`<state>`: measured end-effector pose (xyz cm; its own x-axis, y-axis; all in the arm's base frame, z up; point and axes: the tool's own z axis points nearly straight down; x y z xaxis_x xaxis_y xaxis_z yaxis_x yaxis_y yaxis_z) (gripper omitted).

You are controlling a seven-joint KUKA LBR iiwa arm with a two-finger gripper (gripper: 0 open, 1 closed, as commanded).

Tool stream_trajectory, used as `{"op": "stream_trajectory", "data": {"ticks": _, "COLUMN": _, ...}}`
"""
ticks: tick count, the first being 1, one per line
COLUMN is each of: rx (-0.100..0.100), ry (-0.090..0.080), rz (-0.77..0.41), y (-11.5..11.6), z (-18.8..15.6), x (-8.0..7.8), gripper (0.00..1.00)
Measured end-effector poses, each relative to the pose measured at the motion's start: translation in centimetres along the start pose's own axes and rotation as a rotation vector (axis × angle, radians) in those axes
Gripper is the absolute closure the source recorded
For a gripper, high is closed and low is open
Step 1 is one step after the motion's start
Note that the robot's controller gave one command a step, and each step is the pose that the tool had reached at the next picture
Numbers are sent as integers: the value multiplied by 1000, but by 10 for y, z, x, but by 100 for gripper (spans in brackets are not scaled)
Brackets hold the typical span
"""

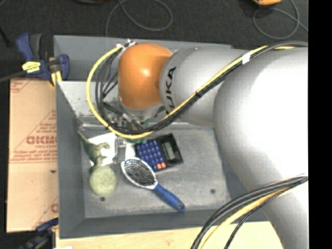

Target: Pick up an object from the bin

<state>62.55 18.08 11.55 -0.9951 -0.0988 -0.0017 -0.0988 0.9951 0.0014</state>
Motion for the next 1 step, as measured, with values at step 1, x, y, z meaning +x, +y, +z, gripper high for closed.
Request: {"op": "stream_trajectory", "data": {"ticks": 1, "rx": 1, "ry": -3, "rz": -246, "y": 33, "z": 21, "x": 25, "gripper": 0}}
